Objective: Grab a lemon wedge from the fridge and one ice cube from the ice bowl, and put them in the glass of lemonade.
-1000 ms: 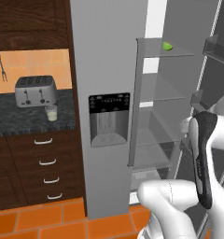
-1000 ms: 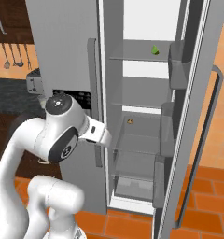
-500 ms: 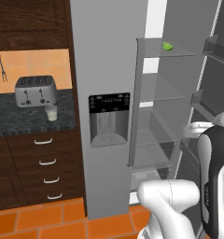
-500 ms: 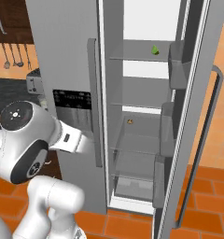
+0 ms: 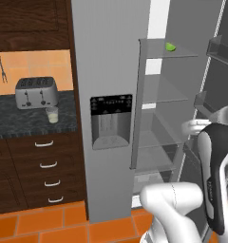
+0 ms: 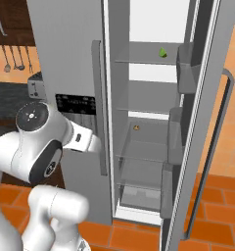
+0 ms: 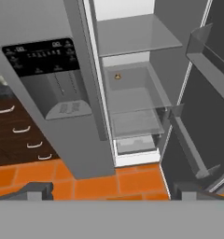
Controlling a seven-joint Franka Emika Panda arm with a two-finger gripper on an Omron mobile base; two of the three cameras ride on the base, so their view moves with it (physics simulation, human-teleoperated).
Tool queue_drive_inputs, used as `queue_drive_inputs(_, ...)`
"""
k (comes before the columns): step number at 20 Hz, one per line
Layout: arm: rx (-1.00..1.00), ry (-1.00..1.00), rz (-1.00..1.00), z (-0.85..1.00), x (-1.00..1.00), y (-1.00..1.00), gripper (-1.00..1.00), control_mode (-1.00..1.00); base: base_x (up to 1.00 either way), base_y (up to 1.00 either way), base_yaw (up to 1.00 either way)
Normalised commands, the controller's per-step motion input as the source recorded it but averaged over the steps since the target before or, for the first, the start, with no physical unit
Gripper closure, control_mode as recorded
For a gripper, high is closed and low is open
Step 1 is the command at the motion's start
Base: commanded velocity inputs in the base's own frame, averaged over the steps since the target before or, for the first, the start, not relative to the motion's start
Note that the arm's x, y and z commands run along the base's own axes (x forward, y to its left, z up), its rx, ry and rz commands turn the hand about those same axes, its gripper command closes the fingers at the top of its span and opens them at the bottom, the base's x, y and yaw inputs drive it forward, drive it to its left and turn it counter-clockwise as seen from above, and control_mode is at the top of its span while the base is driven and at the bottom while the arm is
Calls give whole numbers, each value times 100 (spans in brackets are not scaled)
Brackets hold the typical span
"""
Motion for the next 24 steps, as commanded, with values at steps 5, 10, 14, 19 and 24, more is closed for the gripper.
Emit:
queue_drive_inputs(5,0,-1,10,2,18,-35,-100,-100,0,0,0)
queue_drive_inputs(10,0,-4,-7,24,-47,2,-100,-100,0,0,0)
queue_drive_inputs(14,-2,0,-14,19,-28,2,-100,-100,0,0,0)
queue_drive_inputs(19,-3,0,-11,20,-21,4,-100,-100,0,0,0)
queue_drive_inputs(24,-4,0,-15,15,-15,7,-100,-100,0,0,0)
